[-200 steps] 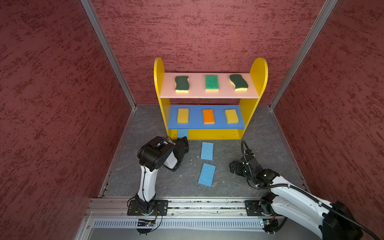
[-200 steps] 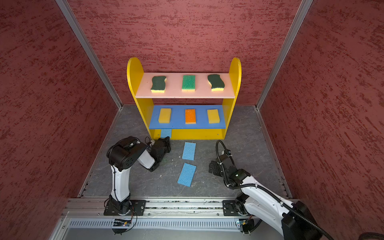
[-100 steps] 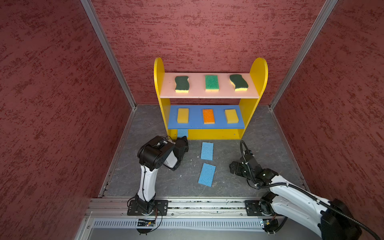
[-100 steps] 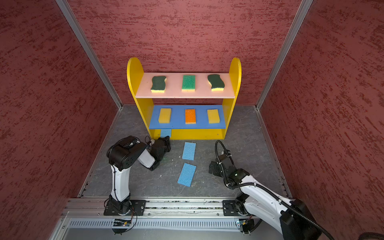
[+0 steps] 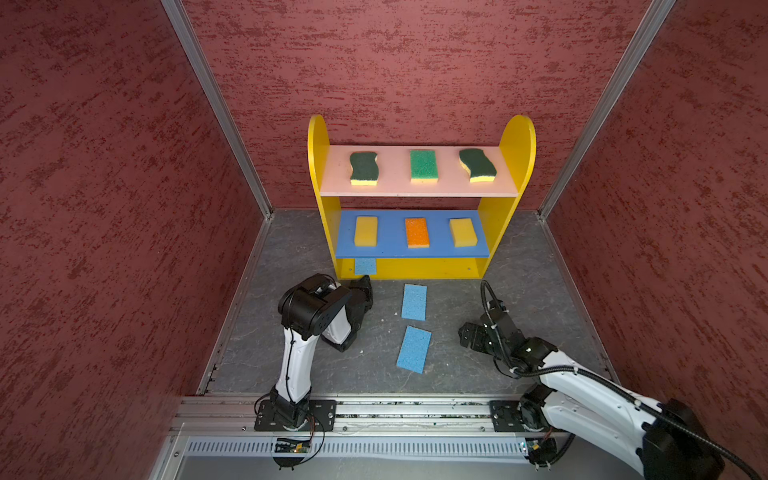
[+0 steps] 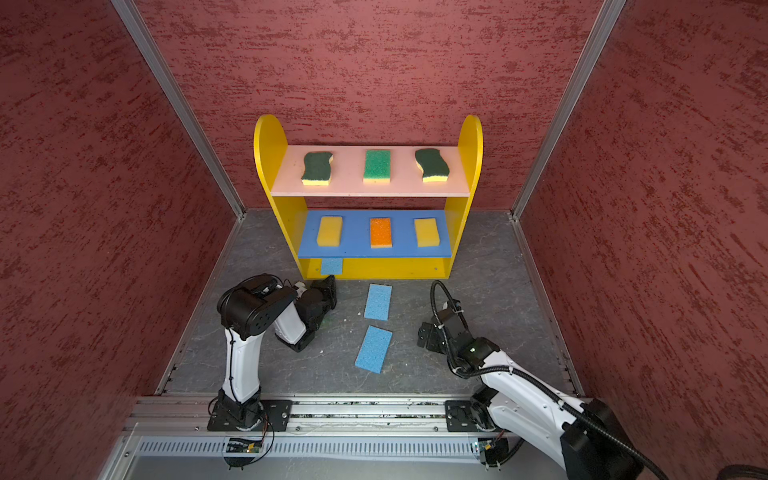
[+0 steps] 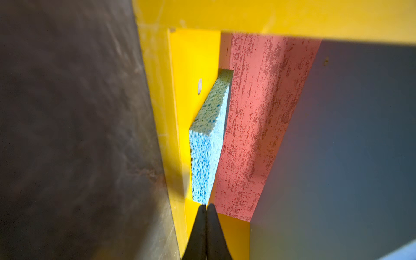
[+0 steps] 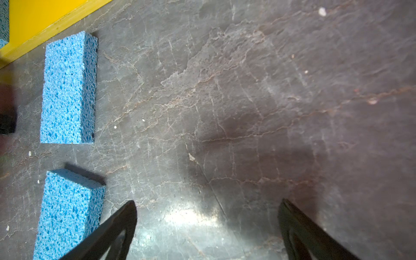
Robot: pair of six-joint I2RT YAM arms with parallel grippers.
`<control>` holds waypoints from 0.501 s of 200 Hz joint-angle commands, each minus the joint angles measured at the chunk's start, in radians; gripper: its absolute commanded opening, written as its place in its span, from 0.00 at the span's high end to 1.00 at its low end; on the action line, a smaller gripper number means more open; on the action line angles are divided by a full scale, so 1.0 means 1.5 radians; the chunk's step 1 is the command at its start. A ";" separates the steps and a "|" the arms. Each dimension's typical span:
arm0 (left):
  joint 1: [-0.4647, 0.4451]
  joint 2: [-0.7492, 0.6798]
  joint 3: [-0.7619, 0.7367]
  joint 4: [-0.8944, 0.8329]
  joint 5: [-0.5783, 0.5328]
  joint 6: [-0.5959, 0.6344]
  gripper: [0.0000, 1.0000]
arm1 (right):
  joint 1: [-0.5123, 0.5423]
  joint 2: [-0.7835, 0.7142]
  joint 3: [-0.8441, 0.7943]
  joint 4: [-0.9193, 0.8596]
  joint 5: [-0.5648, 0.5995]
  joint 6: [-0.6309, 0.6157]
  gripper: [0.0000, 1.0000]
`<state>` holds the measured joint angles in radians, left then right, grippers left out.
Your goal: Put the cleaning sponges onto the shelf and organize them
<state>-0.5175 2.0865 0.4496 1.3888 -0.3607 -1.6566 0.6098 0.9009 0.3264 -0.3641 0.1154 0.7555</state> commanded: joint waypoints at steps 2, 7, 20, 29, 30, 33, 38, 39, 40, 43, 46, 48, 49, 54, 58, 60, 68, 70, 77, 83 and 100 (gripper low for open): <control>0.002 0.011 -0.048 -0.093 -0.003 0.011 0.96 | 0.003 -0.012 0.001 -0.002 0.014 0.010 0.01; 0.006 0.007 -0.053 -0.096 0.003 0.012 0.96 | 0.003 -0.013 0.000 -0.002 0.013 0.012 0.01; 0.018 -0.003 -0.058 -0.122 0.030 -0.001 0.96 | 0.003 -0.015 0.001 -0.002 0.010 0.015 0.01; 0.026 -0.009 -0.054 -0.148 0.053 -0.006 0.96 | 0.003 -0.014 -0.001 0.000 0.009 0.017 0.01; 0.026 -0.009 -0.054 -0.150 0.054 -0.006 0.96 | 0.003 -0.014 -0.001 0.000 0.009 0.017 0.01; 0.028 -0.011 -0.051 -0.158 0.059 -0.008 0.96 | 0.003 -0.014 -0.001 0.002 0.008 0.018 0.01; 0.029 -0.011 -0.048 -0.172 0.068 -0.011 0.97 | 0.003 -0.014 -0.001 0.003 0.008 0.018 0.01; 0.029 -0.012 -0.047 -0.175 0.068 -0.012 0.97 | 0.003 -0.014 -0.001 0.004 0.007 0.019 0.01; 0.030 -0.012 -0.046 -0.178 0.069 -0.014 0.97 | 0.003 -0.014 -0.001 0.004 0.008 0.019 0.01; 0.029 -0.012 -0.044 -0.186 0.071 -0.017 0.97 | 0.003 -0.013 -0.003 0.005 0.006 0.019 0.01; 0.029 -0.012 -0.041 -0.192 0.073 -0.021 0.97 | 0.003 -0.013 -0.003 0.006 0.007 0.020 0.01; 0.029 -0.012 -0.040 -0.194 0.074 -0.023 0.97 | 0.003 -0.012 -0.003 0.007 0.006 0.020 0.01; 0.028 -0.011 -0.040 -0.194 0.074 -0.024 0.97 | 0.003 -0.011 -0.003 0.007 0.007 0.020 0.01; 0.027 -0.010 -0.039 -0.193 0.074 -0.025 0.97 | 0.002 -0.010 -0.004 0.008 0.006 0.022 0.01; 0.026 -0.008 -0.039 -0.188 0.072 -0.025 0.97 | 0.003 -0.008 -0.004 0.009 0.006 0.023 0.01; 0.025 -0.007 -0.039 -0.186 0.070 -0.025 0.97 | 0.003 -0.007 -0.003 0.009 0.005 0.023 0.01; 0.024 -0.006 -0.043 -0.176 0.063 -0.025 0.97 | 0.003 -0.005 -0.003 0.008 0.005 0.024 0.01; 0.024 -0.007 -0.044 -0.175 0.062 -0.025 0.97 | 0.003 -0.005 -0.003 0.008 0.004 0.024 0.01; 0.026 -0.010 -0.046 -0.175 0.061 -0.025 0.97 | 0.003 -0.004 -0.003 0.007 0.005 0.024 0.01; 0.030 -0.014 -0.047 -0.182 0.064 -0.022 0.97 | 0.003 -0.004 -0.003 0.007 0.006 0.025 0.01; 0.040 -0.025 -0.039 -0.220 0.083 -0.023 0.97 | 0.003 -0.005 -0.003 0.007 0.006 0.023 0.01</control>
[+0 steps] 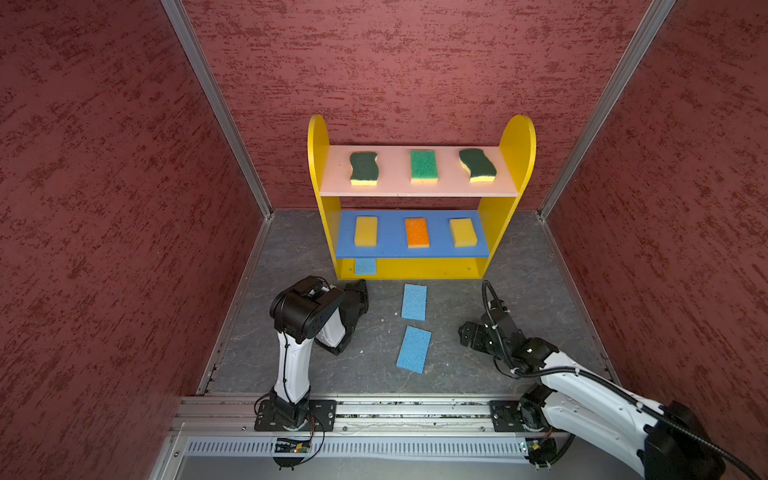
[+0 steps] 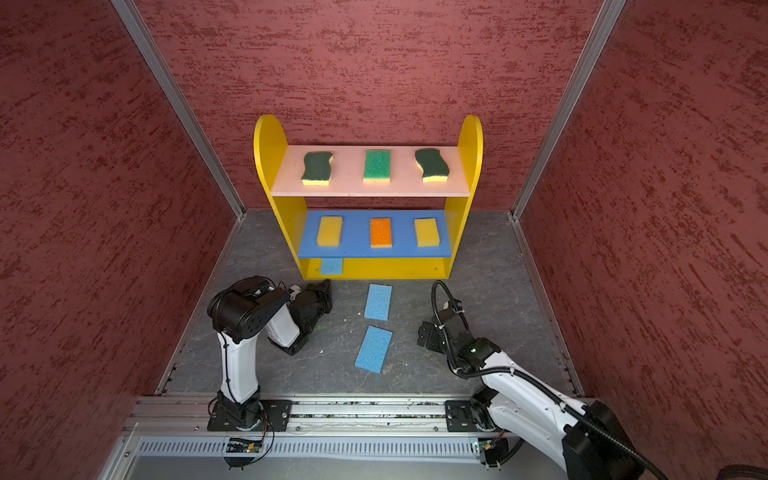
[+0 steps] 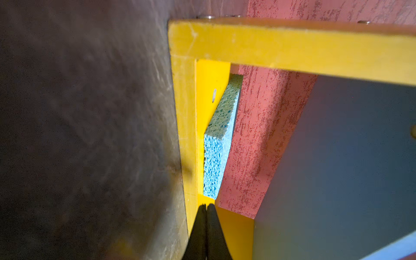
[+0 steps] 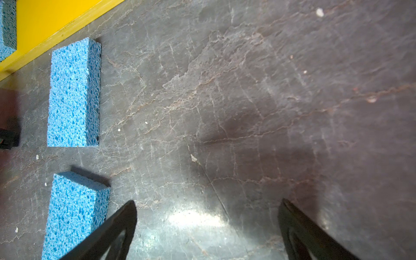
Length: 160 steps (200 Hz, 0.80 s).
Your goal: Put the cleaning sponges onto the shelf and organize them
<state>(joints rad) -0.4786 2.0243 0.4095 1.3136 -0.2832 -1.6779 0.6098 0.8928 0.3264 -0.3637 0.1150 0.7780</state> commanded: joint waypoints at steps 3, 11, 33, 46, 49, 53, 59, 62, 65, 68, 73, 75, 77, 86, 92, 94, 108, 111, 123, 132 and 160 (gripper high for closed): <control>0.016 0.015 -0.011 -0.175 0.033 -0.008 0.97 | 0.003 0.000 -0.003 0.008 0.005 0.008 0.01; 0.017 0.015 -0.005 -0.180 0.037 -0.004 0.97 | 0.003 0.001 -0.004 0.010 0.005 0.006 0.01; 0.021 0.025 0.019 -0.192 0.044 -0.002 0.97 | 0.003 0.008 -0.004 0.015 0.003 0.006 0.01; 0.021 0.034 0.032 -0.195 0.041 -0.003 0.97 | 0.003 0.010 -0.004 0.015 0.003 0.006 0.01; 0.021 0.035 0.034 -0.196 0.042 -0.004 0.97 | 0.003 0.010 -0.004 0.015 0.003 0.007 0.01; 0.020 0.038 0.037 -0.197 0.042 -0.005 0.97 | 0.003 0.010 -0.004 0.014 0.003 0.006 0.01; 0.020 0.041 0.042 -0.197 0.040 -0.004 0.97 | 0.003 0.009 -0.005 0.014 0.003 0.005 0.01; 0.020 0.042 0.043 -0.196 0.039 -0.004 0.97 | 0.003 0.008 -0.005 0.013 0.005 0.004 0.01; 0.020 0.043 0.045 -0.196 0.038 -0.003 0.97 | 0.003 0.008 -0.005 0.013 0.005 0.005 0.01; 0.020 0.044 0.046 -0.196 0.037 -0.003 0.97 | 0.003 0.007 -0.005 0.012 0.006 0.005 0.01; 0.019 0.045 0.048 -0.195 0.034 -0.005 0.97 | 0.003 0.005 -0.005 0.012 0.006 0.005 0.01; 0.018 0.046 0.048 -0.195 0.033 -0.004 0.97 | 0.003 0.005 -0.005 0.011 0.006 0.004 0.01; 0.018 0.046 0.049 -0.194 0.033 -0.005 0.97 | 0.003 0.004 -0.005 0.011 0.007 0.004 0.01; 0.018 0.048 0.054 -0.197 0.033 -0.004 0.97 | 0.003 0.003 -0.005 0.010 0.008 0.003 0.01; 0.017 0.048 0.057 -0.202 0.033 -0.005 0.97 | 0.003 0.003 -0.004 0.010 0.008 0.002 0.01; 0.017 0.048 0.059 -0.204 0.033 -0.005 0.97 | 0.003 0.003 -0.004 0.010 0.010 0.002 0.01; 0.016 0.047 0.069 -0.222 0.034 -0.006 0.97 | 0.003 0.004 -0.004 0.011 0.009 0.000 0.01; 0.016 0.047 0.071 -0.225 0.034 -0.006 0.97 | 0.003 0.005 -0.004 0.011 0.010 0.000 0.01; 0.015 0.047 0.077 -0.236 0.032 -0.007 0.97 | 0.003 0.008 -0.004 0.013 0.010 -0.001 0.01; 0.014 0.048 0.080 -0.241 0.028 -0.008 0.97 | 0.003 0.012 -0.003 0.014 0.010 -0.002 0.01; 0.014 0.048 0.086 -0.255 0.021 -0.014 0.97 | 0.003 0.017 -0.001 0.015 0.011 -0.004 0.01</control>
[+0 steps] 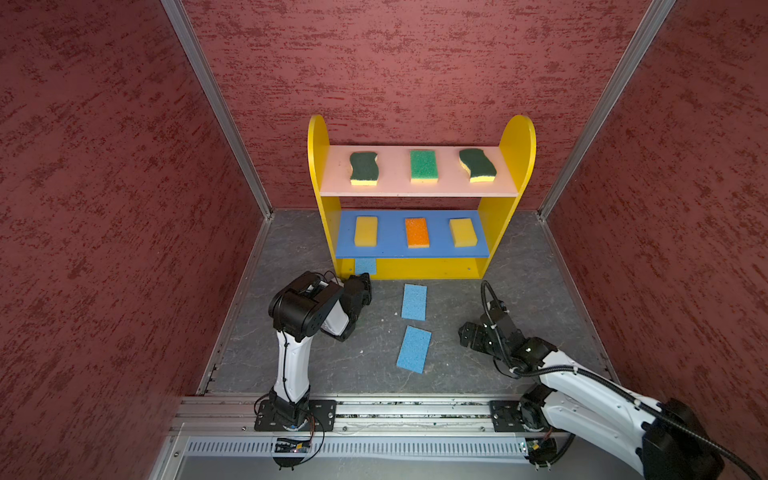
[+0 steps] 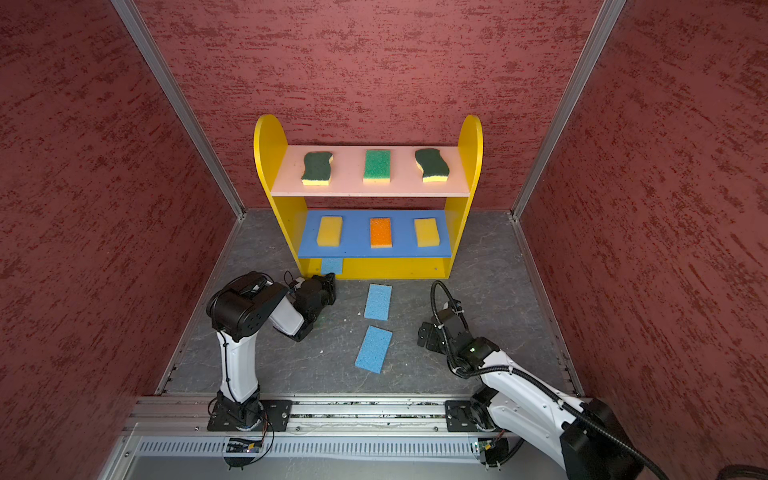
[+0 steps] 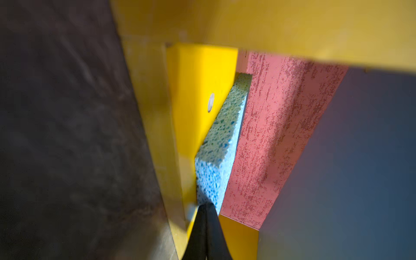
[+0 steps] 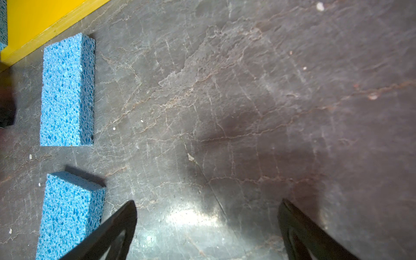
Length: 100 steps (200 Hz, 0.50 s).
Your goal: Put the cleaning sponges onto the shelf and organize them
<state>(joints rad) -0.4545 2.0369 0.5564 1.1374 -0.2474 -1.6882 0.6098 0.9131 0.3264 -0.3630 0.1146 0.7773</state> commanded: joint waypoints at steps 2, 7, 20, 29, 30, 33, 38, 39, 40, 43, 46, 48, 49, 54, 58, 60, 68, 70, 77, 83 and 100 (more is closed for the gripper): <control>-0.002 0.040 -0.011 -0.137 -0.003 -0.008 0.97 | 0.003 0.004 -0.001 0.015 0.011 -0.004 0.01; -0.002 0.040 -0.012 -0.136 -0.004 -0.010 0.97 | 0.003 0.004 -0.001 0.014 0.011 -0.005 0.01; -0.001 0.041 -0.011 -0.138 -0.005 -0.012 0.97 | 0.003 0.003 -0.001 0.015 0.011 -0.004 0.01; -0.002 0.042 -0.011 -0.139 -0.007 -0.012 0.97 | 0.003 0.003 -0.001 0.015 0.010 -0.005 0.01; -0.002 0.042 -0.011 -0.138 -0.007 -0.013 0.97 | 0.003 0.003 0.000 0.014 0.010 -0.006 0.01; -0.001 0.042 -0.011 -0.138 -0.007 -0.013 0.97 | 0.003 0.003 0.000 0.014 0.010 -0.006 0.01; -0.001 0.041 -0.013 -0.138 -0.007 -0.015 0.97 | 0.003 0.003 0.000 0.014 0.010 -0.005 0.01; -0.002 0.041 -0.013 -0.137 -0.007 -0.015 0.97 | 0.003 0.003 0.001 0.013 0.010 -0.005 0.01; -0.002 0.041 -0.013 -0.137 -0.007 -0.015 0.97 | 0.003 0.003 0.001 0.014 0.010 -0.005 0.01; -0.001 0.041 -0.015 -0.136 -0.008 -0.015 0.97 | 0.003 0.003 0.001 0.013 0.010 -0.005 0.01; -0.002 0.040 -0.016 -0.134 -0.009 -0.016 0.97 | 0.003 0.003 0.000 0.014 0.009 -0.005 0.01; -0.002 0.040 -0.018 -0.133 -0.009 -0.016 0.97 | 0.003 0.003 0.000 0.014 0.009 -0.005 0.01; -0.002 0.040 -0.018 -0.133 -0.009 -0.016 0.97 | 0.003 0.003 -0.001 0.014 0.009 -0.005 0.01; -0.003 0.038 -0.021 -0.130 -0.011 -0.016 0.97 | 0.003 0.003 -0.001 0.014 0.009 -0.005 0.01; -0.004 0.037 -0.025 -0.127 -0.012 -0.016 0.97 | 0.003 0.003 -0.001 0.013 0.009 -0.004 0.01; -0.004 0.036 -0.027 -0.125 -0.014 -0.016 0.97 | 0.003 0.003 -0.001 0.013 0.009 -0.004 0.01; -0.006 0.033 -0.037 -0.116 -0.020 -0.016 0.97 | 0.003 0.002 -0.002 0.012 0.009 -0.003 0.01; -0.007 0.032 -0.040 -0.115 -0.021 -0.016 0.96 | 0.003 0.002 -0.002 0.012 0.009 -0.003 0.01; -0.008 0.028 -0.048 -0.108 -0.025 -0.013 0.97 | 0.003 0.002 -0.003 0.012 0.009 -0.003 0.01; -0.010 0.024 -0.054 -0.101 -0.027 -0.011 0.96 | 0.003 0.002 -0.003 0.012 0.009 -0.003 0.01; -0.014 0.006 -0.073 -0.092 -0.029 0.005 0.95 | 0.003 0.001 -0.001 0.011 0.009 -0.003 0.01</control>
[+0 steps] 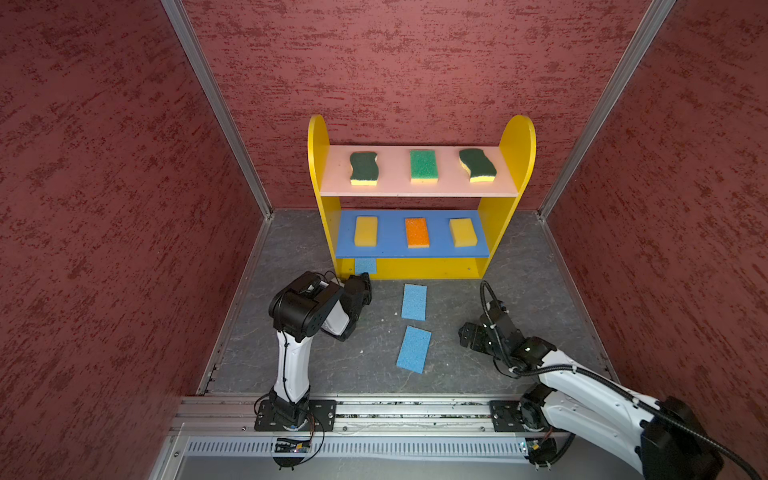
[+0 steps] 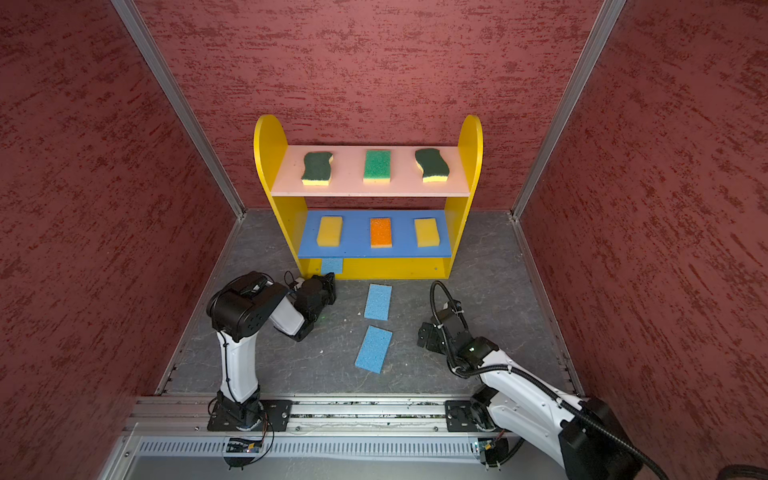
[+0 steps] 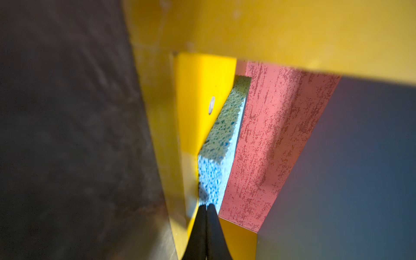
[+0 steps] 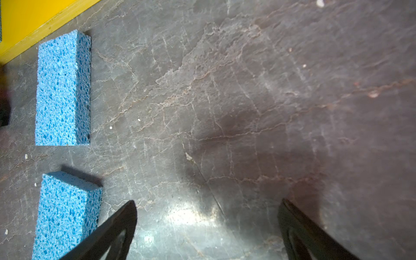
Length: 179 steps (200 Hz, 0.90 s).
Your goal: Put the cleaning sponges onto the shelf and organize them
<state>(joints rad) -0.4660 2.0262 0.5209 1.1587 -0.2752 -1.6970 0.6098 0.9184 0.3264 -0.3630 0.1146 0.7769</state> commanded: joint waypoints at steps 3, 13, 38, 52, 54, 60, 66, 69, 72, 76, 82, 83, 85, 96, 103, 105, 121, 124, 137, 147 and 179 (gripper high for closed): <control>-0.008 0.009 -0.054 -0.106 -0.010 0.015 0.95 | 0.003 -0.003 -0.001 0.010 0.009 -0.002 0.01; -0.010 -0.010 -0.063 -0.112 -0.007 0.031 0.93 | 0.003 -0.003 0.001 0.008 0.008 -0.003 0.01; -0.011 -0.082 -0.076 -0.187 0.013 0.076 0.89 | 0.003 -0.002 0.003 0.000 0.018 0.005 0.01; -0.020 -0.140 -0.075 -0.254 0.009 0.116 0.86 | 0.003 -0.001 0.005 -0.004 0.018 0.009 0.01; -0.022 -0.150 -0.074 -0.271 0.008 0.122 0.85 | 0.003 -0.001 0.006 -0.004 0.016 0.010 0.01; -0.026 -0.181 -0.068 -0.320 0.004 0.144 0.83 | 0.003 0.000 0.006 -0.005 0.014 0.012 0.01; -0.030 -0.214 -0.057 -0.381 -0.003 0.166 0.82 | 0.003 0.000 0.008 -0.005 0.010 0.013 0.01; -0.033 -0.232 -0.050 -0.417 -0.010 0.178 0.81 | 0.003 0.000 0.009 -0.005 0.010 0.014 0.01; -0.036 -0.248 -0.042 -0.457 -0.014 0.190 0.80 | 0.003 0.000 0.010 -0.006 0.009 0.016 0.01; -0.041 -0.271 -0.028 -0.512 -0.026 0.211 0.80 | 0.003 0.002 0.012 -0.006 0.009 0.019 0.01; -0.050 -0.303 -0.009 -0.577 -0.047 0.242 0.79 | 0.003 0.005 0.016 -0.009 0.010 0.022 0.01; -0.052 -0.308 -0.006 -0.587 -0.050 0.248 0.79 | 0.003 0.005 0.017 -0.010 0.010 0.023 0.01; -0.055 -0.318 -0.001 -0.605 -0.057 0.255 0.79 | 0.003 0.007 0.019 -0.010 0.010 0.023 0.01; -0.071 -0.366 0.012 -0.663 -0.091 0.302 0.76 | 0.003 0.019 0.029 -0.015 0.012 0.028 0.01; -0.073 -0.396 0.004 -0.663 -0.097 0.326 0.73 | 0.003 0.028 0.037 -0.018 0.010 0.030 0.01; -0.073 -0.403 0.001 -0.664 -0.096 0.331 0.73 | 0.003 0.033 0.039 -0.019 0.009 0.031 0.01; -0.070 -0.467 -0.016 -0.700 -0.104 0.360 0.69 | 0.004 0.049 0.053 -0.019 -0.004 0.041 0.01; -0.071 -0.479 -0.017 -0.712 -0.107 0.366 0.69 | 0.004 0.050 0.054 -0.019 -0.007 0.045 0.01; -0.077 -0.528 -0.023 -0.760 -0.126 0.392 0.67 | 0.004 0.054 0.060 -0.021 -0.014 0.058 0.01; -0.082 -0.563 -0.029 -0.794 -0.140 0.410 0.66 | 0.007 0.054 0.066 -0.029 -0.009 0.070 0.01; -0.089 -0.637 -0.022 -0.898 -0.161 0.472 0.63 | 0.031 0.056 0.094 -0.062 0.030 0.143 0.01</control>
<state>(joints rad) -0.5922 1.1252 0.4835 0.0093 -0.4633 -1.1137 0.6224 1.0008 0.4175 -0.4137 0.1146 0.8886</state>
